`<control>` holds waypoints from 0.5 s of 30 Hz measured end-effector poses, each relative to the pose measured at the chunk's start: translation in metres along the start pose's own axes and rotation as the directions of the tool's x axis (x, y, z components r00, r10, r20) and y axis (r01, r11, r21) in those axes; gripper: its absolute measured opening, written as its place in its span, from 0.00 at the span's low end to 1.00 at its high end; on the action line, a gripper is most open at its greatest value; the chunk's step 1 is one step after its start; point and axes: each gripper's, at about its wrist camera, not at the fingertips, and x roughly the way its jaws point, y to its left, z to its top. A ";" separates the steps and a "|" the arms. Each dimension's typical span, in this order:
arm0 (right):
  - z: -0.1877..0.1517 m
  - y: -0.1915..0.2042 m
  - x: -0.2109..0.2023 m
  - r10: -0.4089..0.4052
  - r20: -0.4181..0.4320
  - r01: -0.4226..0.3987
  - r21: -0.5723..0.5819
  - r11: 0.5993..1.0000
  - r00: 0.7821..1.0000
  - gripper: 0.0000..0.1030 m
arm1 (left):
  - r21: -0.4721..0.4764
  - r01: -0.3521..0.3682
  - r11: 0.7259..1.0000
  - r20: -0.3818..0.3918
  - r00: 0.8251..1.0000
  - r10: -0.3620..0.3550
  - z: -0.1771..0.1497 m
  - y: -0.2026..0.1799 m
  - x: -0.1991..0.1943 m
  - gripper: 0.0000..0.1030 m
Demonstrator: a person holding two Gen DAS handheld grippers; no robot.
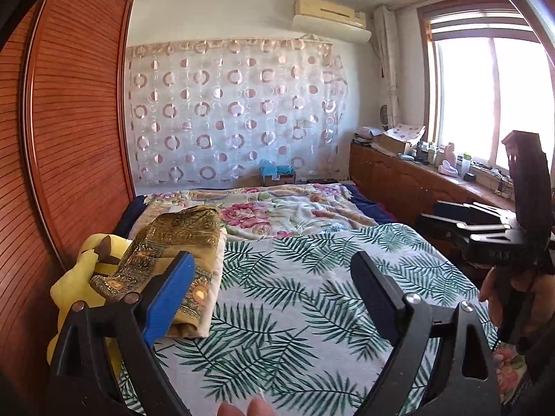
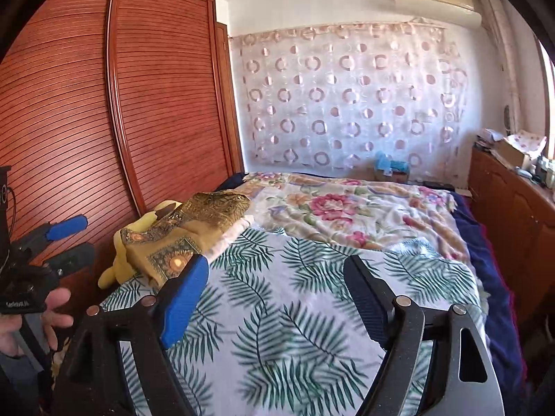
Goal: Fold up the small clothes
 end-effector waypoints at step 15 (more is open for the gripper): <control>-0.017 0.027 -0.080 -0.116 0.055 0.113 0.063 0.992 0.992 0.81 | -0.006 0.030 1.000 -0.037 0.999 -0.030 -0.002 -0.045 -0.027 0.89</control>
